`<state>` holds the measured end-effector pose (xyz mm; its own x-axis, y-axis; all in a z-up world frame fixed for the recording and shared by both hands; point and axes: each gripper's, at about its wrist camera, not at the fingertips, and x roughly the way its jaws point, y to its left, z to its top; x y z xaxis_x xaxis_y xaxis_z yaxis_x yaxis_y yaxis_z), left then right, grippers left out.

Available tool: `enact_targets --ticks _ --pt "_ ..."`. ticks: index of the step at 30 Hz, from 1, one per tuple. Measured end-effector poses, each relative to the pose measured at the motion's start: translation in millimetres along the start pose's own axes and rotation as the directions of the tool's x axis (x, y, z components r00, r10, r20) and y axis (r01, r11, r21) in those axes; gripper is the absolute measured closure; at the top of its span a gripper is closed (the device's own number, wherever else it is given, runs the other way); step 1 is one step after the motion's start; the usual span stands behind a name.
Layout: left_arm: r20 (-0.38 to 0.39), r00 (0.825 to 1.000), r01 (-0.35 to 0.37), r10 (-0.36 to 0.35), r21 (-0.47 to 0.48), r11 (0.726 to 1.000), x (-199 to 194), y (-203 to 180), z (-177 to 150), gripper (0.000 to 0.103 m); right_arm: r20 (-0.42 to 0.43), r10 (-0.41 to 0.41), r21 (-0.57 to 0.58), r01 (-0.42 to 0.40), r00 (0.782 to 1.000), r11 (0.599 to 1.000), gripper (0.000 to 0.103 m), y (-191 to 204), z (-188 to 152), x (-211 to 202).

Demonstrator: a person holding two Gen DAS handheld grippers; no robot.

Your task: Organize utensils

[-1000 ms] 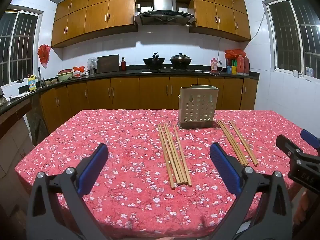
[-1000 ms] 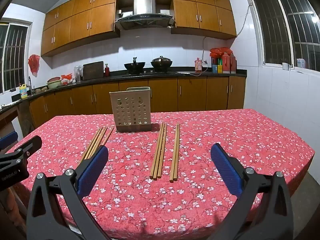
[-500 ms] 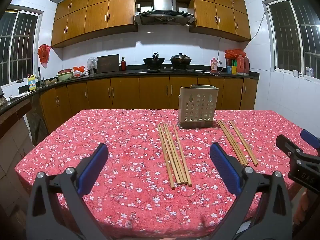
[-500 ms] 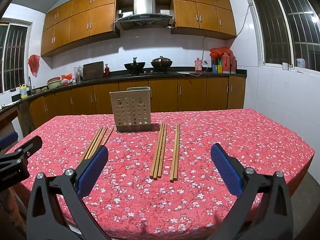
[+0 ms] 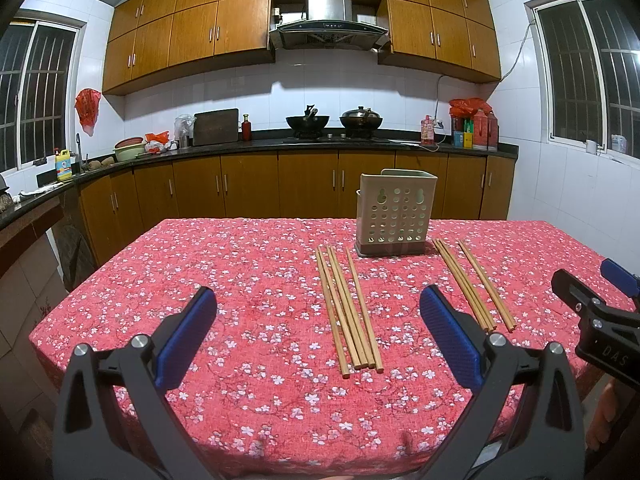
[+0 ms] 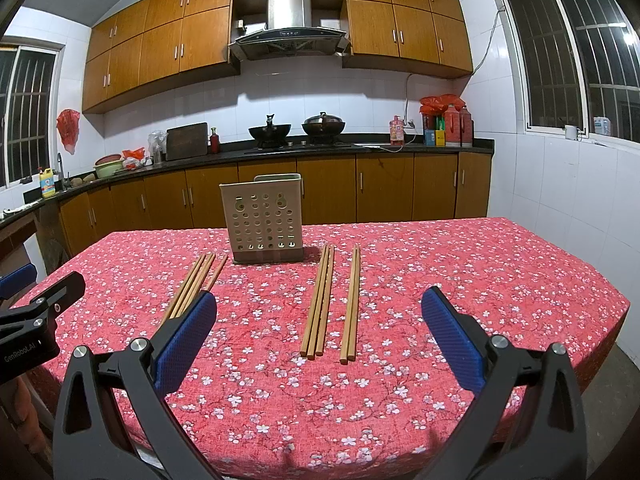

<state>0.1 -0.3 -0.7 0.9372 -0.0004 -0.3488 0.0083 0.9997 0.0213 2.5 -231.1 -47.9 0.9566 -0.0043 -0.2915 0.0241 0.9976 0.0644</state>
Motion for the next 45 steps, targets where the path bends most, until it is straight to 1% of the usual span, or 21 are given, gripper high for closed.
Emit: enact_targets --ticks 45 --pt "-0.003 1.000 0.000 0.000 -0.001 1.000 9 -8 -13 0.004 -0.004 0.001 0.002 -0.001 1.000 1.000 0.002 0 0 1"
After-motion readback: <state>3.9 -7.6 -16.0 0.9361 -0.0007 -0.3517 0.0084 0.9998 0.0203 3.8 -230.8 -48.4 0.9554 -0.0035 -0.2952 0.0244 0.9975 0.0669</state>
